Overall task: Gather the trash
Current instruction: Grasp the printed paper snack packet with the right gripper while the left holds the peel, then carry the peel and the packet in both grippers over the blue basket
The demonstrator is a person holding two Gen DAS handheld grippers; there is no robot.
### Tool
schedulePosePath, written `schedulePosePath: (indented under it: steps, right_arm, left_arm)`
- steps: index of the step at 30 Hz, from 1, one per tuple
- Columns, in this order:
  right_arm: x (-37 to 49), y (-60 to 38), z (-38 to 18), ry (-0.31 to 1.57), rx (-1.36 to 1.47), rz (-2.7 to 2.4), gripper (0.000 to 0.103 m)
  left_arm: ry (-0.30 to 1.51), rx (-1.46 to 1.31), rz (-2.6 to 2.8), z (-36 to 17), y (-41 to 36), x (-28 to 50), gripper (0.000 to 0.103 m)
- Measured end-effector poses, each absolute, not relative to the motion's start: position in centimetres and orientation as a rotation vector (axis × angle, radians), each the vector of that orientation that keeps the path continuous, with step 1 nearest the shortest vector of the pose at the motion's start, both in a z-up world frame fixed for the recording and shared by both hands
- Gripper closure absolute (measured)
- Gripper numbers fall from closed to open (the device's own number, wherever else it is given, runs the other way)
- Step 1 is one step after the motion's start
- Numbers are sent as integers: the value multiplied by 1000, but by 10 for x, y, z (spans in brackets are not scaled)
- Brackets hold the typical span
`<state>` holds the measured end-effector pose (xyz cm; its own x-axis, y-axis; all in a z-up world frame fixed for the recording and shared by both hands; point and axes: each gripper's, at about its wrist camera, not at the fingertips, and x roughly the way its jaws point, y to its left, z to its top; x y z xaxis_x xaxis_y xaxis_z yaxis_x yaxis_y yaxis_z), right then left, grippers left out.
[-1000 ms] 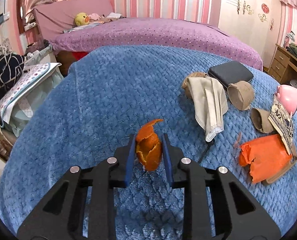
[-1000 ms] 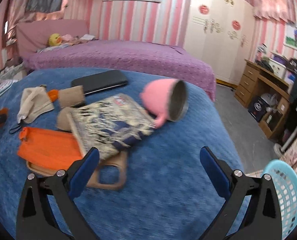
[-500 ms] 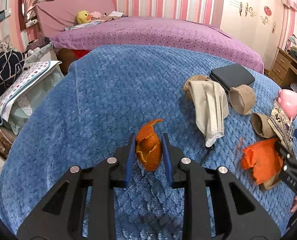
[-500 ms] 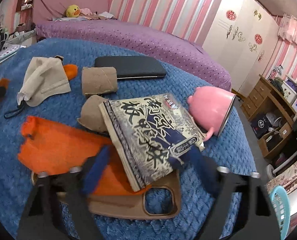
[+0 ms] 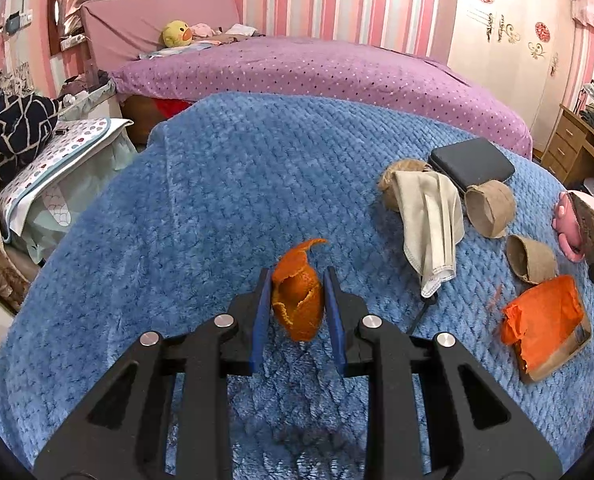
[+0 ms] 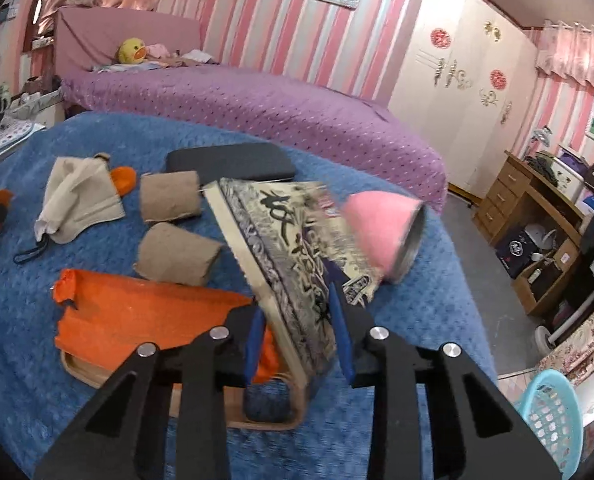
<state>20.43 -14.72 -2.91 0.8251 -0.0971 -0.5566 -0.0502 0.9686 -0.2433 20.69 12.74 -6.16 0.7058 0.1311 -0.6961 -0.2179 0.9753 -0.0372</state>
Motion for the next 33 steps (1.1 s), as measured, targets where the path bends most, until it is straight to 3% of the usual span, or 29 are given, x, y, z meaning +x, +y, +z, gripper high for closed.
schedulePosePath:
  steps: [6,11,19,33]
  right_arm:
    - [207,-166,-24,600,-226,-16,91]
    - [203,-184,-16,572,-173,-1,97]
    - [192,-232,-16,572,-16,47,99]
    - [130,-291,-15,550,2,-14,99]
  left_arm:
    - [755,-116,200,-59,124,206,78]
    - [736,-101,195,-51,117,202,78]
    - [710,-82,161,-40,95,187,78]
    - [694,-48,26,-38,4,160,78]
